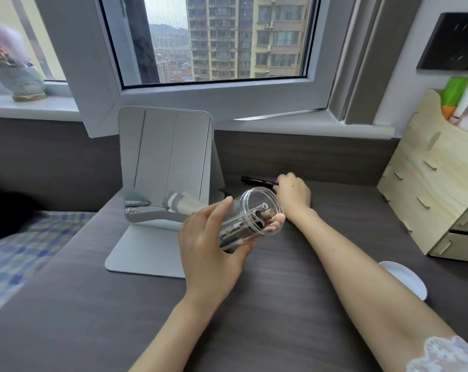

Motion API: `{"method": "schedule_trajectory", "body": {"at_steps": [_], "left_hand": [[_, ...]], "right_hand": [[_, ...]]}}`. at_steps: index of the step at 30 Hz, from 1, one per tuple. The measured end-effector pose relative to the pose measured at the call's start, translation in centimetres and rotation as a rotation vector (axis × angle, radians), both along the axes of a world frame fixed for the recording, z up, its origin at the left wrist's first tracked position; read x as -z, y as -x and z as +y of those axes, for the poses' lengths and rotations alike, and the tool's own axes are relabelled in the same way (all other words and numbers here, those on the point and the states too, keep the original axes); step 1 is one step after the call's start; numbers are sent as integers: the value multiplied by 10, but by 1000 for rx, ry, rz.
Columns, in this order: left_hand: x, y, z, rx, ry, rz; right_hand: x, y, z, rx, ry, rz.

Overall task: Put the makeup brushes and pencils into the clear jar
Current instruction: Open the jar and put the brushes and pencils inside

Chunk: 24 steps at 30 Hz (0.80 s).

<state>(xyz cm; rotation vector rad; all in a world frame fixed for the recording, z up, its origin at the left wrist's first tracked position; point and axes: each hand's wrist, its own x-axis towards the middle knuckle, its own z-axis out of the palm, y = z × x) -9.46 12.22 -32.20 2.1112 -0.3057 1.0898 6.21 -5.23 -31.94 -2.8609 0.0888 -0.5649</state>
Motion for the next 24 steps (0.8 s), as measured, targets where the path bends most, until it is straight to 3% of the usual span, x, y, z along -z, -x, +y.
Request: {"method": "schedule_trajectory", "body": {"at_steps": [3,7,9,11,16,24], "left_hand": [[0,1,1,3,6,11],[0,0,4,20,7,22],[0,0,4,20,2,14],[0,1,2,28,-4,-3],[2,3,-1,44,-87,-49],[2,8,-4,99,-205,-74]], "right_hand": [[-27,37,-9,-43,-462,-116],[-75,125,-38,-300,-903,-125],[-93,171,-53,-383,-891,-71],[-106,202,-61,-377,-754,-29],[-116,214,-46,-368,-498,-73],[-84,205,5,-408,-673,-197]]}}
